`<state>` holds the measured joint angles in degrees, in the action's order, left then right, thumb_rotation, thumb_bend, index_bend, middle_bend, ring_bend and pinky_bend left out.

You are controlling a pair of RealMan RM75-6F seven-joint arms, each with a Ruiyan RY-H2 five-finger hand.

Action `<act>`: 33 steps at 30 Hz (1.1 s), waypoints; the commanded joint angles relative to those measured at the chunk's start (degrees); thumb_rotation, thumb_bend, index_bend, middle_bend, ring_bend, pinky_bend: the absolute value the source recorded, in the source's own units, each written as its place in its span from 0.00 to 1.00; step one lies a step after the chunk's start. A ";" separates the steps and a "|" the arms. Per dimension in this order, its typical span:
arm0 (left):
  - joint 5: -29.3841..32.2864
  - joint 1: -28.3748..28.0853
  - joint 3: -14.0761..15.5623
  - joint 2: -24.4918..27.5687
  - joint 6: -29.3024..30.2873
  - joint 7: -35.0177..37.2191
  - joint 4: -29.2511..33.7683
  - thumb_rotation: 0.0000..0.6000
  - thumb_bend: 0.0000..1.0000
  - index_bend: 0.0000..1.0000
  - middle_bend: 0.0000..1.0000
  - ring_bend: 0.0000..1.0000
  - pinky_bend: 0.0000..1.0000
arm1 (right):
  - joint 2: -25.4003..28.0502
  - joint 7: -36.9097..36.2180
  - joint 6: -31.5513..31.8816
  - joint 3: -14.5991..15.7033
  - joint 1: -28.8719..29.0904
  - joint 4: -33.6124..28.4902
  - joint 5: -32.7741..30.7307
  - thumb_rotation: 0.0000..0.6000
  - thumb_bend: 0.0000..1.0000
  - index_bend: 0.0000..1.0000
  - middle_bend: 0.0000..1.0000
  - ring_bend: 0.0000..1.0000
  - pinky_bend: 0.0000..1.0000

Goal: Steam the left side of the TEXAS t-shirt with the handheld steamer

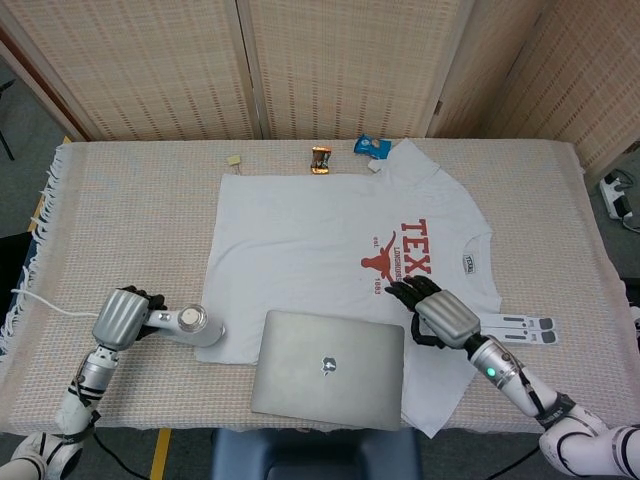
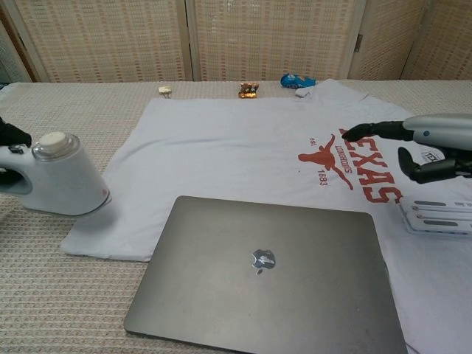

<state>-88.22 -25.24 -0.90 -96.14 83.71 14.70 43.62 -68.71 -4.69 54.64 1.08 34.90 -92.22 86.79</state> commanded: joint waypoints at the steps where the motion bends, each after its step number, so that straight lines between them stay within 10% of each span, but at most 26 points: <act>1: 4.10 -0.92 -4.19 0.60 -2.49 1.11 0.86 1.00 0.28 0.93 0.98 0.82 0.75 | 3.43 1.38 3.36 -0.41 -1.71 -3.10 0.96 0.42 0.95 0.00 0.05 0.00 0.00; 13: 11.71 -4.17 -9.87 -7.08 -13.21 -0.09 -12.11 1.00 0.27 0.83 0.88 0.72 0.75 | 9.58 3.68 8.66 0.24 -6.21 -7.60 1.20 0.44 0.91 0.00 0.05 0.00 0.00; 15: 12.68 -4.31 -10.36 -7.67 -14.94 -0.86 -12.32 1.00 0.24 0.69 0.75 0.61 0.72 | 9.81 3.71 8.99 0.25 -6.67 -7.84 1.20 0.44 0.91 0.00 0.05 0.00 0.00; 19: 14.41 -3.93 -11.00 -5.82 -17.72 -4.81 -7.86 1.00 0.09 0.09 0.18 0.10 0.37 | 10.16 3.32 9.61 0.23 -7.54 -7.85 1.19 0.43 0.90 0.00 0.05 0.00 0.00; 25: 16.26 -1.70 -11.42 1.26 -18.37 -9.92 4.77 1.00 0.00 0.00 0.00 0.00 0.16 | 10.27 1.43 10.51 0.13 -8.78 -6.77 1.09 0.43 0.88 0.00 0.05 0.00 0.00; 29: 17.61 0.80 -11.29 7.24 -17.40 -13.63 14.63 1.00 0.00 0.00 0.00 0.00 0.15 | 10.32 1.38 11.10 0.41 -9.78 -5.92 1.17 0.43 0.67 0.00 0.05 0.00 0.00; 33: 17.07 3.74 -11.00 12.01 -13.76 -13.27 22.33 1.00 0.00 0.00 0.03 0.00 0.17 | 10.67 2.42 13.18 0.09 -11.44 -6.12 0.36 0.44 0.18 0.00 0.05 0.00 0.00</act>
<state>-71.52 -24.18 -12.04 -88.37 67.56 2.75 60.74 -58.20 -2.66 67.01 1.34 24.09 -98.21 87.51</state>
